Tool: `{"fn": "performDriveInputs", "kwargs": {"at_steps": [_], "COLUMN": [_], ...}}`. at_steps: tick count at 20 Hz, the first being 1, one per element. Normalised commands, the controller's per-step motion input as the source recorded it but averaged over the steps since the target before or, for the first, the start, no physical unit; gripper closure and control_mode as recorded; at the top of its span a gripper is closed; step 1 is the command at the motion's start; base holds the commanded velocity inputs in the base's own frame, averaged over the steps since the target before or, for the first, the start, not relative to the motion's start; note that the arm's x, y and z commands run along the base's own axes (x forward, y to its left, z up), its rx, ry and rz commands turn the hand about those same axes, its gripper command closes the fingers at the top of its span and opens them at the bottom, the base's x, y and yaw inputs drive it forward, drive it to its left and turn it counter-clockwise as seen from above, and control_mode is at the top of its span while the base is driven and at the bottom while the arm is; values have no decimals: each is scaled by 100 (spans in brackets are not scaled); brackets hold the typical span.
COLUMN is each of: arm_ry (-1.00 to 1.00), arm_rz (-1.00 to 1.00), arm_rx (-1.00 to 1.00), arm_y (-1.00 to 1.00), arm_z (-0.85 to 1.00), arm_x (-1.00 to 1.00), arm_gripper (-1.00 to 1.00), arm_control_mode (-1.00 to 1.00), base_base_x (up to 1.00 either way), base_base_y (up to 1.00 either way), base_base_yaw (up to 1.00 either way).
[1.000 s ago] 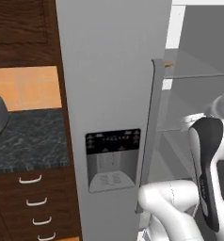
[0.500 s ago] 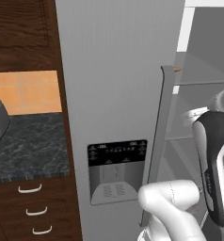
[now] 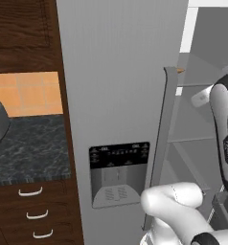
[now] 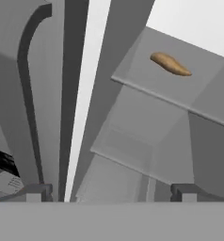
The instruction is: Place one sweet potato and one chicken drumstick in each tupperware on the nearby counter, to pack two identical lunches.
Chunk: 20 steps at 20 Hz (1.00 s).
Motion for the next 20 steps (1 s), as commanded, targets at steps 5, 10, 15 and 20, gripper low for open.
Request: {"fn": "performDriveInputs", "kwargs": {"at_steps": [5, 10, 15, 20], "arm_ry": [13, 1, 0, 4], "arm_rz": [14, 14, 16, 18], "arm_rx": [0, 3, 3, 4], "arm_y": [-14, -23, -19, -28], "arm_z": [18, 0, 0, -4], "arm_x": [75, 99, 90, 89], "arm_gripper": [-100, -100, -100, -100], "arm_control_mode": [-100, -100, -100, -100], "base_base_x": [0, 0, 0, 0], "base_base_y": [0, 0, 0, 0], "base_base_yaw": [0, 0, 0, 0]}}
